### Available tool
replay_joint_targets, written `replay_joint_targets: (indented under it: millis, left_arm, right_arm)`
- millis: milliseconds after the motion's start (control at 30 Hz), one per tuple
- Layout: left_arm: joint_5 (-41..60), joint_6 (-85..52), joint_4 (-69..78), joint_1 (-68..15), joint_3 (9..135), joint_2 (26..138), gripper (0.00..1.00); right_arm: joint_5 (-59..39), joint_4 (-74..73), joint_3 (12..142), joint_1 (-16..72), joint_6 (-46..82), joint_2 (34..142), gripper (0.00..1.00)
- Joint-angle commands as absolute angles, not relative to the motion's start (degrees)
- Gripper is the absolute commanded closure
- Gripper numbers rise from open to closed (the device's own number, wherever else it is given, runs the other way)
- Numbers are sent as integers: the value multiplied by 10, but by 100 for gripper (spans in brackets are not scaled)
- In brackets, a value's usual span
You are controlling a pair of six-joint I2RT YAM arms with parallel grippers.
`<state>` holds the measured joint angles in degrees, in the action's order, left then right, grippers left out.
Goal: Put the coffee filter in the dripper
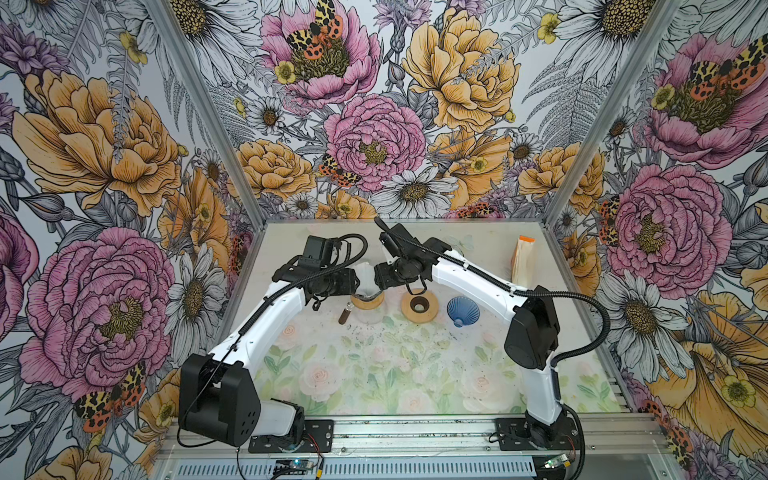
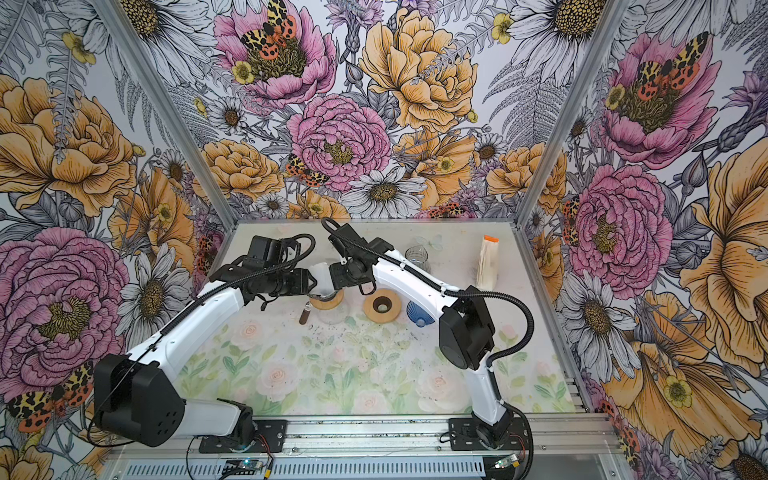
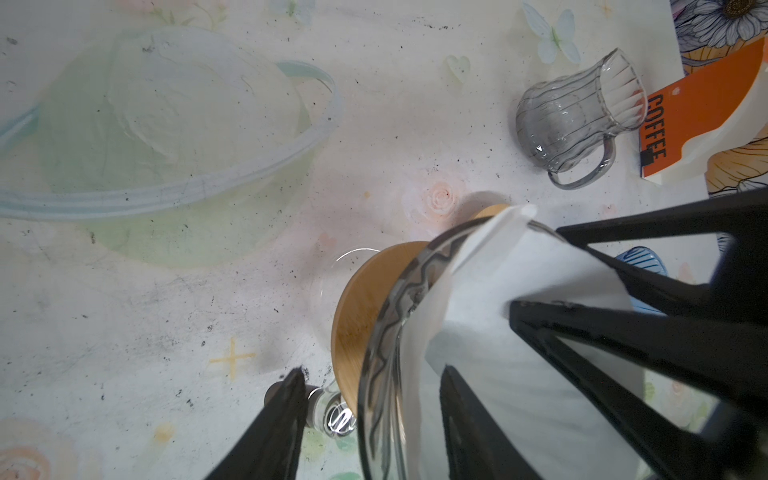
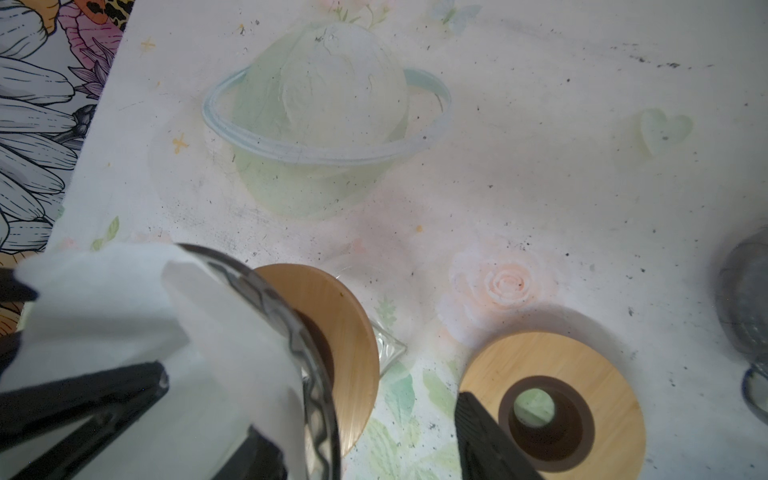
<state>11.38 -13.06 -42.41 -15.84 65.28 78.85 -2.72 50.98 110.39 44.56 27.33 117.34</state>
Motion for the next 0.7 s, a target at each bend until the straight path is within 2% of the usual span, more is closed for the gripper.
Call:
replay_joint_targets:
  millis: [0, 667]
  left_arm:
    - [115, -118, -427, -152, 666, 792, 46]
    - [119, -123, -427, -153, 698, 796, 46]
  right_arm:
    - [-17, 512, 1109, 440, 268, 1194, 37]
    - [-50, 511, 1143, 442, 251, 1172, 35]
